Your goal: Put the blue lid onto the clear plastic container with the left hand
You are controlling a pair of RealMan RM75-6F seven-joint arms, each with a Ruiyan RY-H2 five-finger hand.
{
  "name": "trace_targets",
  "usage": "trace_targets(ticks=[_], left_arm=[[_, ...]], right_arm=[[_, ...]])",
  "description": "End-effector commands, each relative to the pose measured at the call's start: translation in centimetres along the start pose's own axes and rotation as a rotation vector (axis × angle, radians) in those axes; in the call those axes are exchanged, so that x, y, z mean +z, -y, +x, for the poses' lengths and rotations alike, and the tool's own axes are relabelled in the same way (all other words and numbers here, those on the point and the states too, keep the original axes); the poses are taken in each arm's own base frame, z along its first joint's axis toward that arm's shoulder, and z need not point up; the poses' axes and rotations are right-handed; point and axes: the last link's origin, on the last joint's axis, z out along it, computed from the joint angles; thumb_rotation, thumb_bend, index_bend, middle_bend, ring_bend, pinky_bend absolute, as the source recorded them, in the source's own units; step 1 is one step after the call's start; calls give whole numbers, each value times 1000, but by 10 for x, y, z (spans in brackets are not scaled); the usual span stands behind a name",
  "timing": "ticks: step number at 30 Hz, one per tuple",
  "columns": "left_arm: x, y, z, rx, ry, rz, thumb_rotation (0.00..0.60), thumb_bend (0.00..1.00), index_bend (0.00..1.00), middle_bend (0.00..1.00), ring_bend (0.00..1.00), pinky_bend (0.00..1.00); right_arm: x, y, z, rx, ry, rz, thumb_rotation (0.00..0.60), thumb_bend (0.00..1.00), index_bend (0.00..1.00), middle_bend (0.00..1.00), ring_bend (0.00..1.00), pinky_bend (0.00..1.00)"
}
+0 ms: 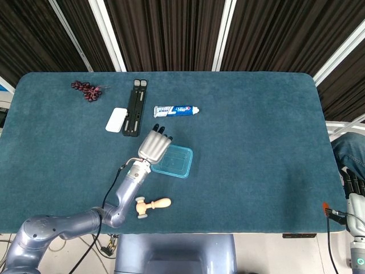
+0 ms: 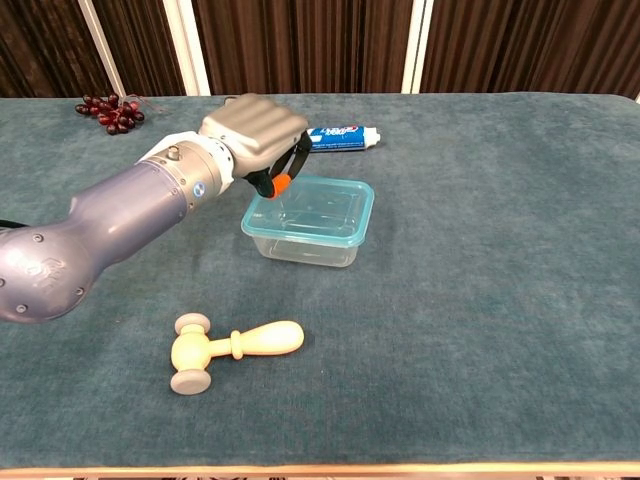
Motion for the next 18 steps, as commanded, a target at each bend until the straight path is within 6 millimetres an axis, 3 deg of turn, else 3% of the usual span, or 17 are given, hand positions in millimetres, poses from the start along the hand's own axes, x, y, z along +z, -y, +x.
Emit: trace_targets(ticks=[1, 18], left_arm=[[1, -2, -3, 2, 8, -3, 600, 556, 686, 585, 243, 226], [0, -11, -13, 41, 21, -15, 600, 556, 686, 585, 243, 226]], right_arm=[[0, 0, 0, 1, -1, 0, 600, 347, 0, 0, 0, 0], [0, 0, 1, 6, 4, 3, 600, 347, 0, 0, 0, 0]])
